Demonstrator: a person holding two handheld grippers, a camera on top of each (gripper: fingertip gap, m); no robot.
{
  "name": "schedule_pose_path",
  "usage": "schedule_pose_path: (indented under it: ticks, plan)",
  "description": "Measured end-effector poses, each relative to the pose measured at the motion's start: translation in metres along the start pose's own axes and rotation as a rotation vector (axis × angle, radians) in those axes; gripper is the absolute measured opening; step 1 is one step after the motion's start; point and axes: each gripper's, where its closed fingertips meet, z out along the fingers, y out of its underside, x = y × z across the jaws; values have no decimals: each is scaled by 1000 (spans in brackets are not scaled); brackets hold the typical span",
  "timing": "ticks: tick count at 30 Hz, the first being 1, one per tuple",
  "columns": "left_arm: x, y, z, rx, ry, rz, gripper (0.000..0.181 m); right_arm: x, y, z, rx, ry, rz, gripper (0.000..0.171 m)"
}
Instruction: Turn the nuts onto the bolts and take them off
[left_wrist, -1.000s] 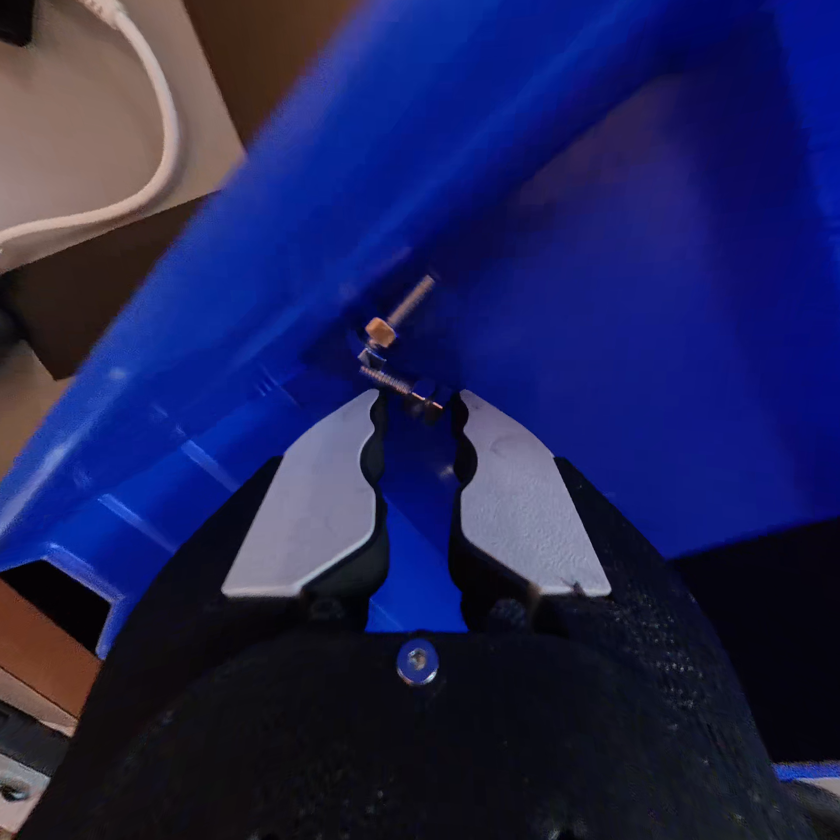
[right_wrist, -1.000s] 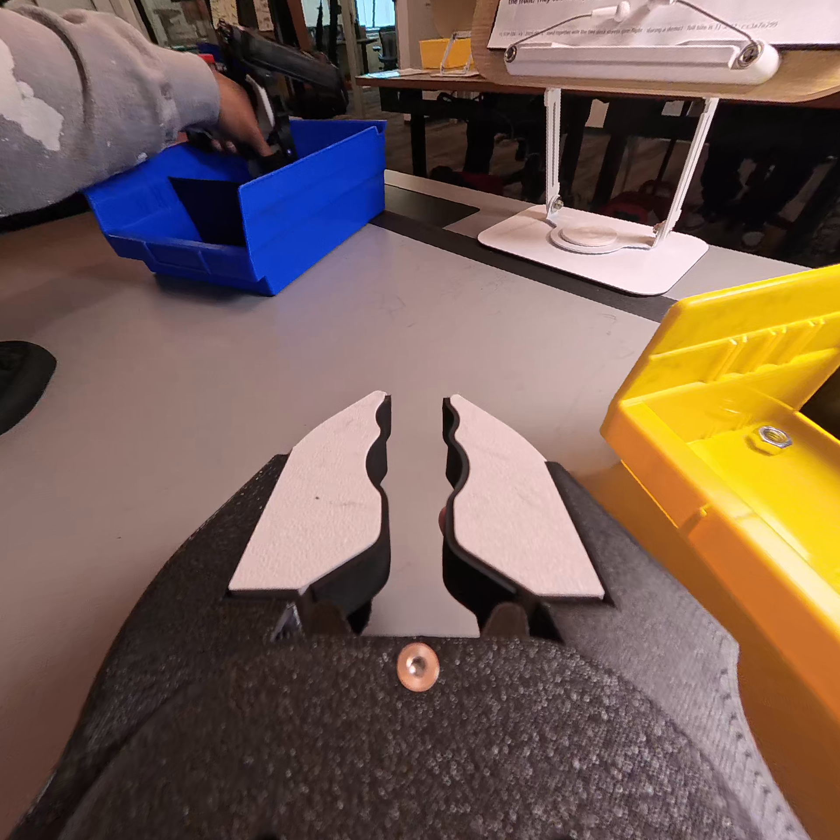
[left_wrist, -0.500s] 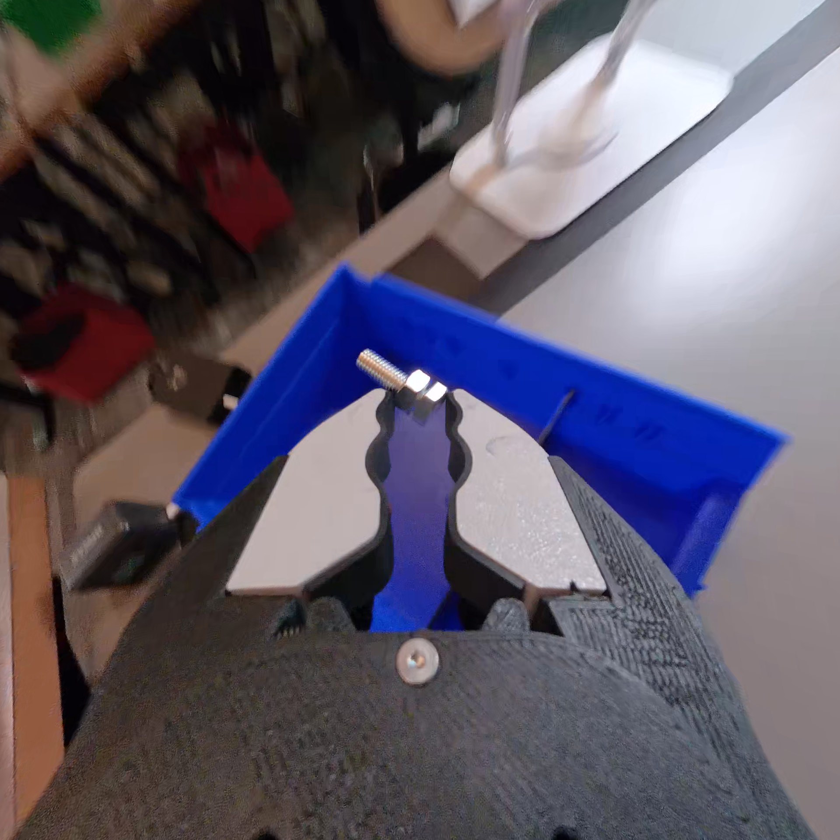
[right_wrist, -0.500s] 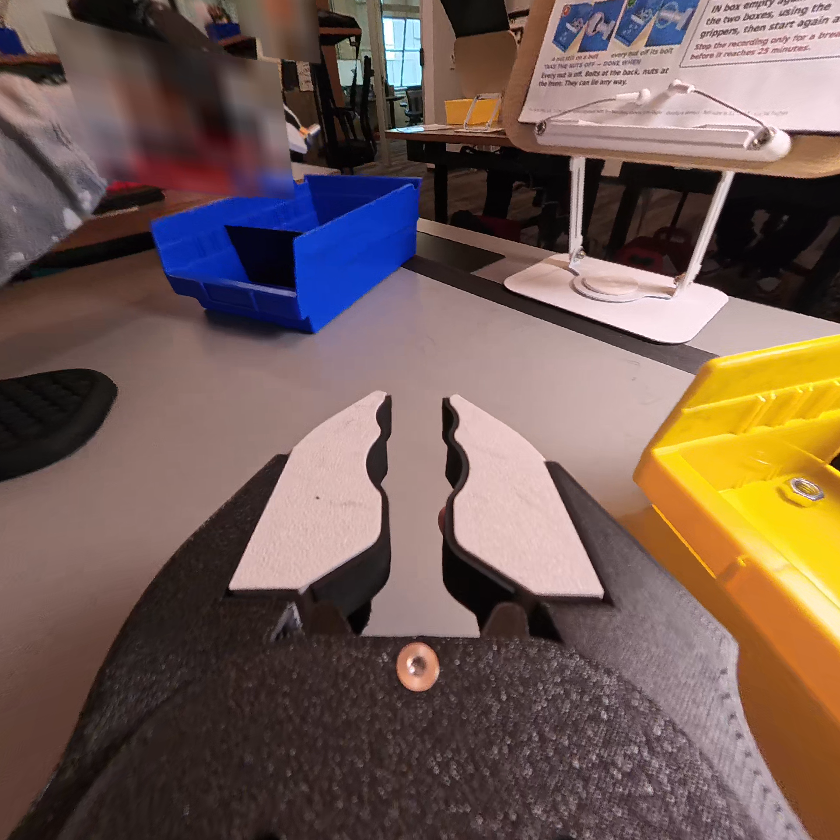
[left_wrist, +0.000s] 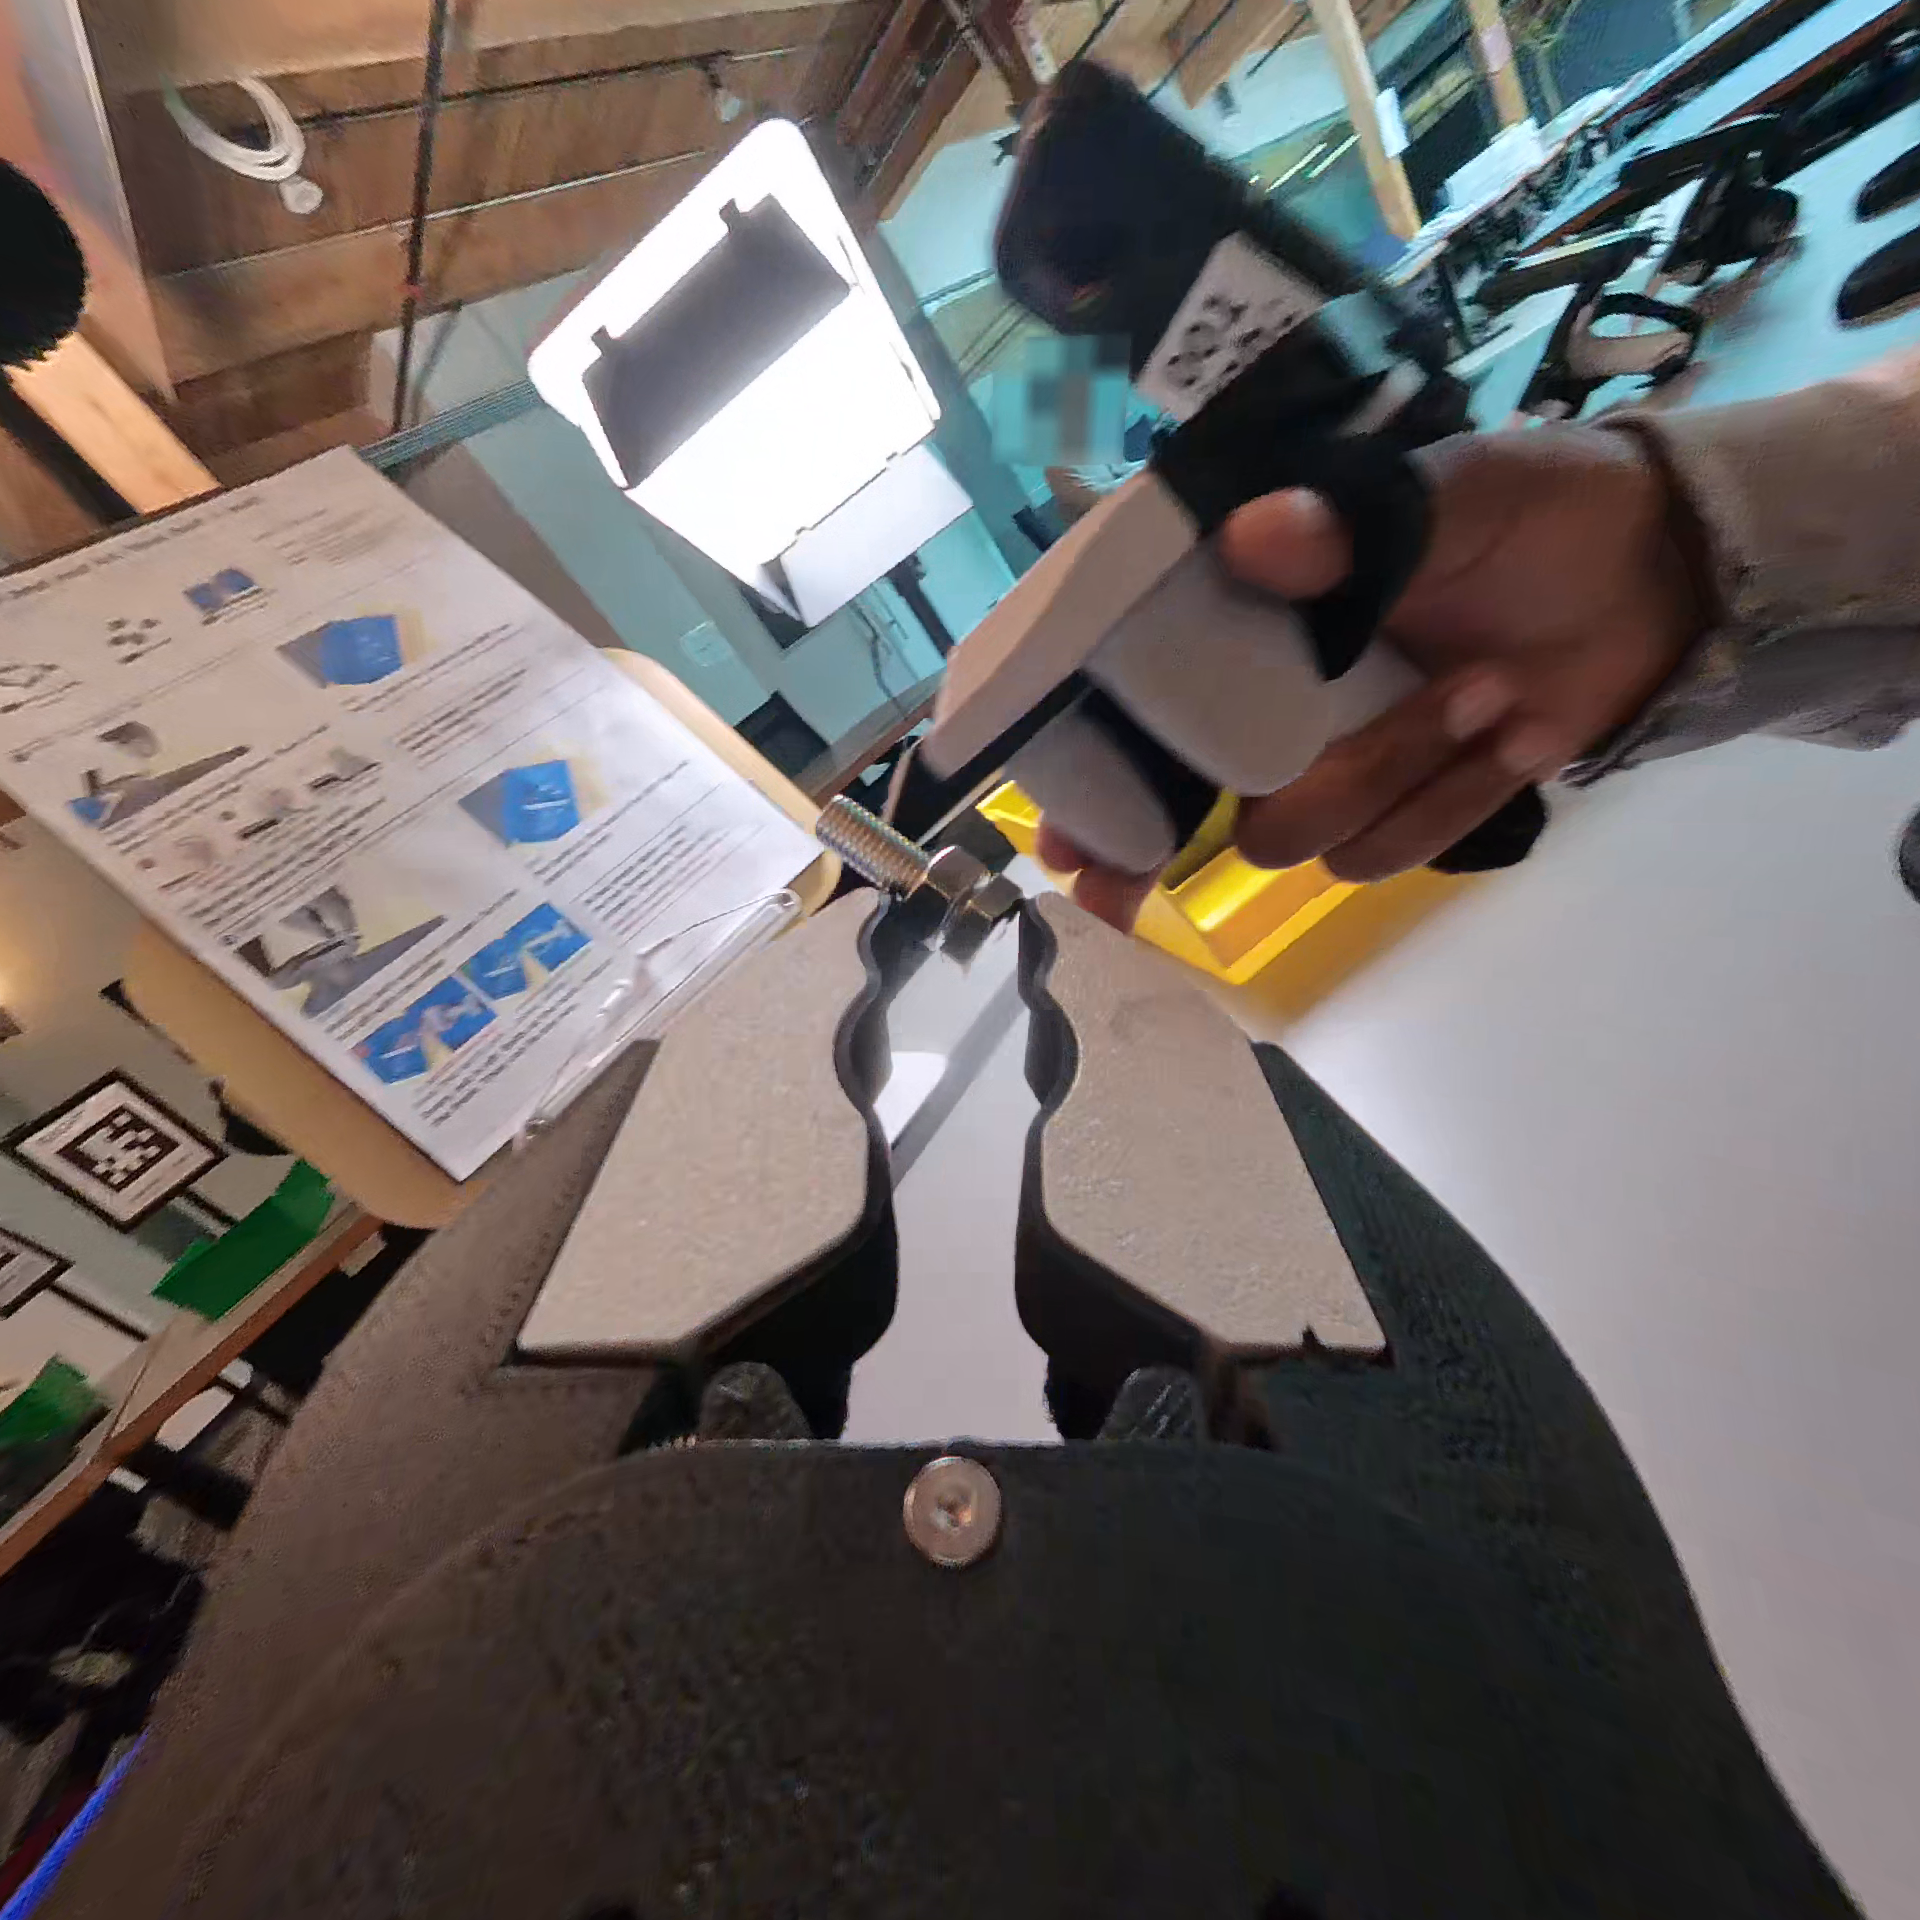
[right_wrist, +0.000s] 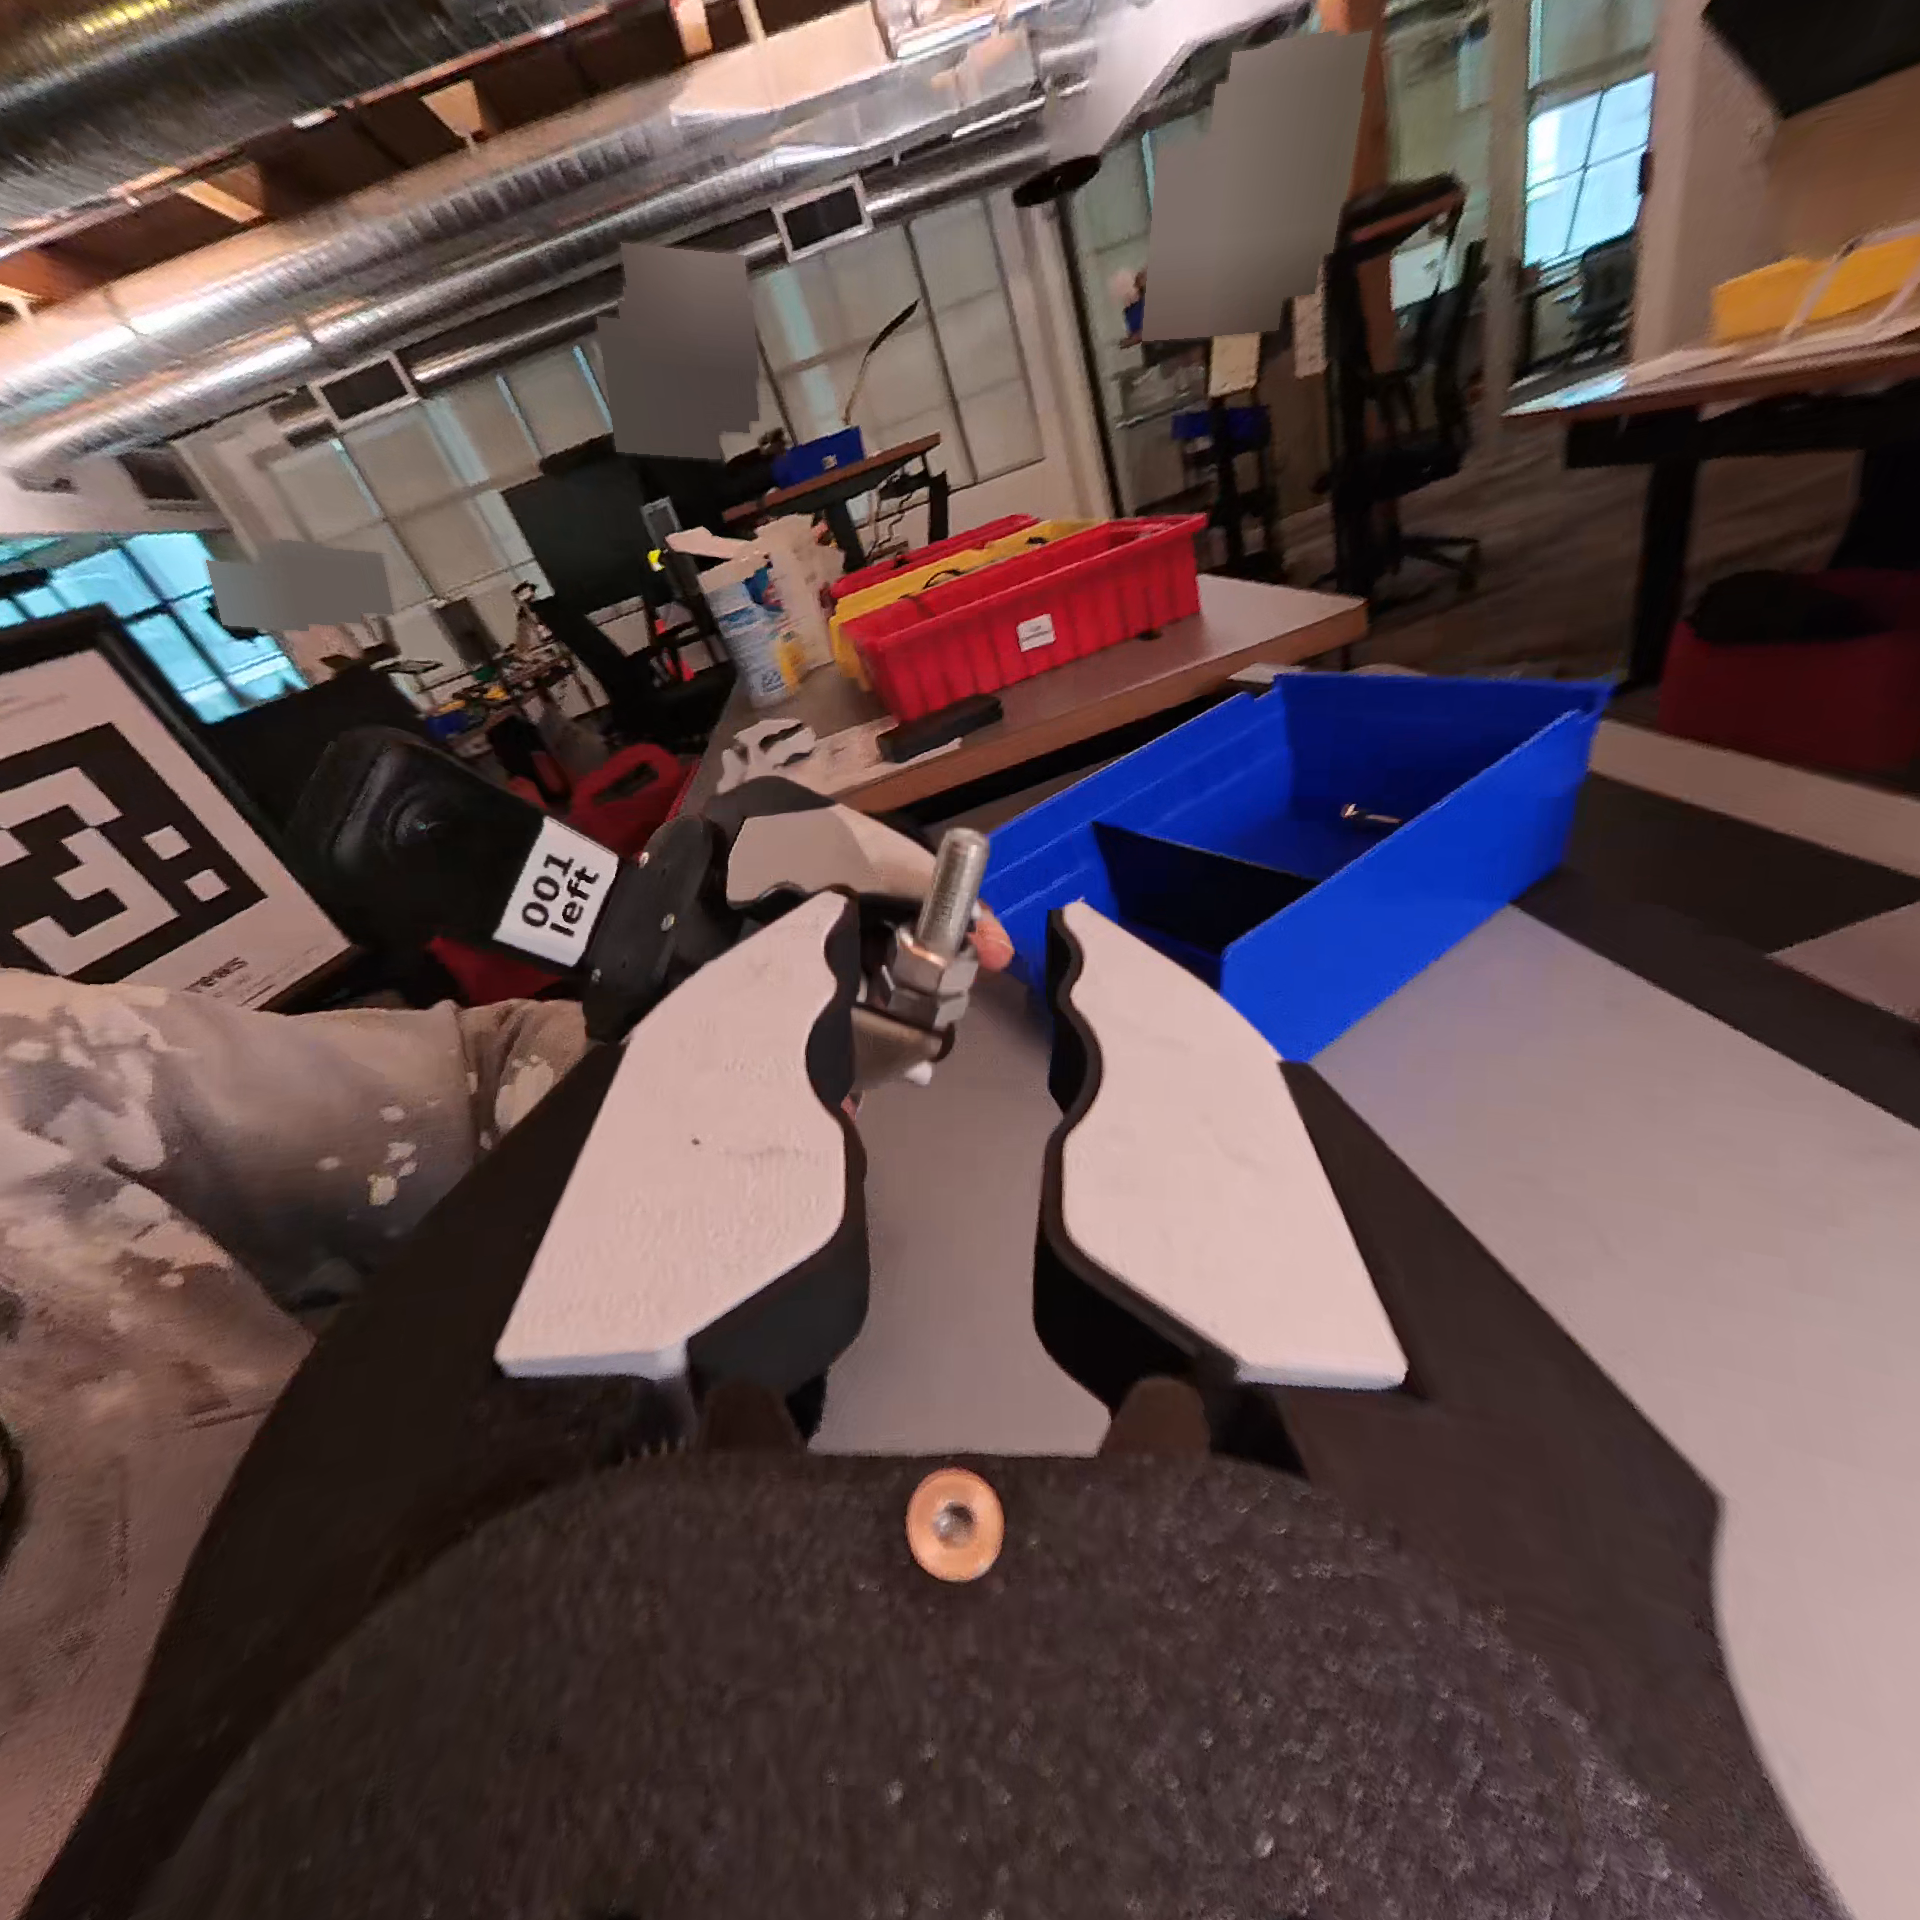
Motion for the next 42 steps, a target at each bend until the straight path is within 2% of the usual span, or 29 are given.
schedule_pose_path:
  ticks: [2,4,7,9,11,13,17,22,27,42]
  plan:
    - [11,2,0,4,38,-7,22,1,11,8,-29,-36,19,29]
    - [15,9,-2,-8,53,-26,22,0,20,11,-37,-80,29,13]
    - [19,18,-3,-9,87,-68,23,3,30,12,-69,-112,31,10]
    - [23,19,-2,10,157,-243,23,1,30,10,-53,-144,-11,10]
    - [27,12,-4,80,303,-564,34,-2,28,6,-38,-170,-75,9]
    - [29,7,-8,120,452,-823,37,-6,28,0,-31,-194,-145,9]
    - [37,11,-8,132,560,-956,35,-16,26,-5,29,-270,-135,9]
    - [47,10,-7,120,556,-915,28,-13,33,0,29,-245,-152,9]
    - [41,16,-5,99,471,-856,18,-12,37,6,28,-200,-187,9]
    - [37,11,-9,137,457,-815,18,-17,32,7,29,-160,-253,9]
